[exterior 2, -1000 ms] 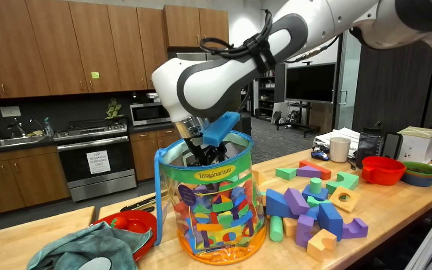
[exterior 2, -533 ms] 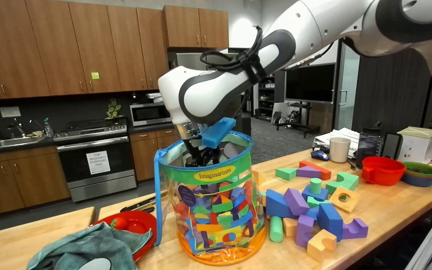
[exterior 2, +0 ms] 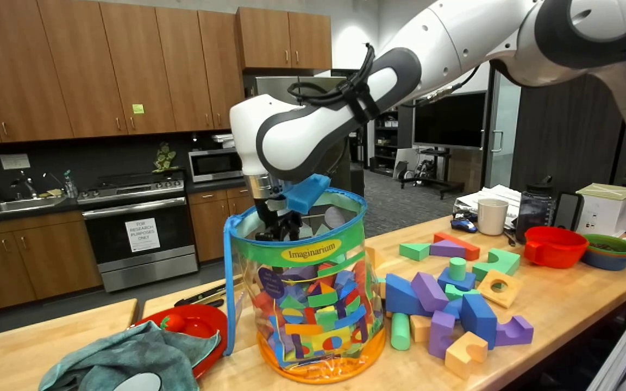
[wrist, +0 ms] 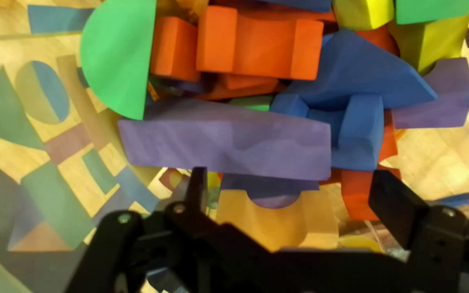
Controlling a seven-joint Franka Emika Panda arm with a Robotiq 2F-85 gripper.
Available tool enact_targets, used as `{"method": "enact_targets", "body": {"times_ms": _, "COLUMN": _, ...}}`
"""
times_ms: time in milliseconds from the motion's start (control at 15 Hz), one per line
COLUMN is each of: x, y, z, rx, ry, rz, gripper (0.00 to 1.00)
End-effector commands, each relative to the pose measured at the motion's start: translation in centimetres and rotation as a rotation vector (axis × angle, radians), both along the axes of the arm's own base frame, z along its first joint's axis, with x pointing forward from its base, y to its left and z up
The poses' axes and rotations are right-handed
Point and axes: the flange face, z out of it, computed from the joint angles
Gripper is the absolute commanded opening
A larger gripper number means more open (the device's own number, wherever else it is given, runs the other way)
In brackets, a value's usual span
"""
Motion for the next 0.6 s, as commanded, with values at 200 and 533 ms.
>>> {"method": "enact_targets", "body": {"times_ms": 200, "x": -0.1, "y": -1.7, "z": -1.3, "rx": -0.089, "ry": 0.067, "rz": -0.002, "gripper": 1.00}}
{"method": "enact_targets", "body": {"times_ms": 533, "x": -0.5, "y": -1.7, "z": -1.9, "rx": -0.106, "ry": 0.099, "rz": 0.007, "gripper": 1.00}}
